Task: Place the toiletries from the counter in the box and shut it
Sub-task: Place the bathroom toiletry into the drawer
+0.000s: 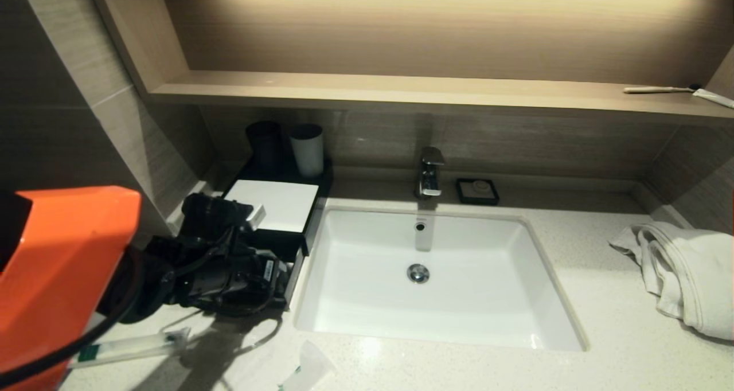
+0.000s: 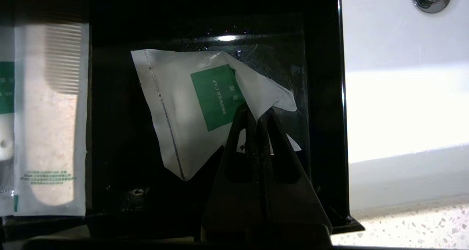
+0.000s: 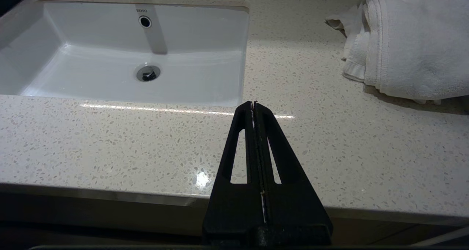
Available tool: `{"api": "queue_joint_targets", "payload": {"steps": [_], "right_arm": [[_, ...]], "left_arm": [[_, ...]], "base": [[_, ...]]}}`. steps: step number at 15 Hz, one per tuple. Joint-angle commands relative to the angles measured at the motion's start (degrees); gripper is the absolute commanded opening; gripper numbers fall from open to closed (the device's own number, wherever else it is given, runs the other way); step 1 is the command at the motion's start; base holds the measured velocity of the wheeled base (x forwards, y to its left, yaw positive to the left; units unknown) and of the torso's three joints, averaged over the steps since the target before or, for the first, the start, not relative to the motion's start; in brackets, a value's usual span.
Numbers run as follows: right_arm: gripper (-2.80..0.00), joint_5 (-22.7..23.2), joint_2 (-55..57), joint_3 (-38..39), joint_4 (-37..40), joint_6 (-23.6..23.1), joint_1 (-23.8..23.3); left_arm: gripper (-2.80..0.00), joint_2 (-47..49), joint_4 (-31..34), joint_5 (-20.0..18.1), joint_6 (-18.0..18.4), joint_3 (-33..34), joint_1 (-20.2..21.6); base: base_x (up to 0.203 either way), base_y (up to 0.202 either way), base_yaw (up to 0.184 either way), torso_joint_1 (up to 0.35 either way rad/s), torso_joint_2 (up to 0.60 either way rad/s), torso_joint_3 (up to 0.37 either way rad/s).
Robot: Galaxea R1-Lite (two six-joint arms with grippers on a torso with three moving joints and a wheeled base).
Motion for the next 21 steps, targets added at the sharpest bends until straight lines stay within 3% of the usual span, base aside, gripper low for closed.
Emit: {"api": "queue_joint_targets", "payload": {"steps": [1, 21], "right_arm": [[-2.8, 0.0, 0.0, 0.0, 0.0, 0.0, -0.1], [-2.8, 0.0, 0.0, 0.0, 0.0, 0.0, 0.0]], "left_arm": [[-2.8, 1.7, -0.1, 0.0, -0.1, -1.3, 0.0], [-2.8, 3.2, 0.0, 0.8, 1.2, -7.7, 1.7]], "base": [[0.0, 0.0, 0.0, 0.0, 0.0, 0.0], [0.0, 0.0, 0.0, 0.0, 0.0, 0.0]]}}
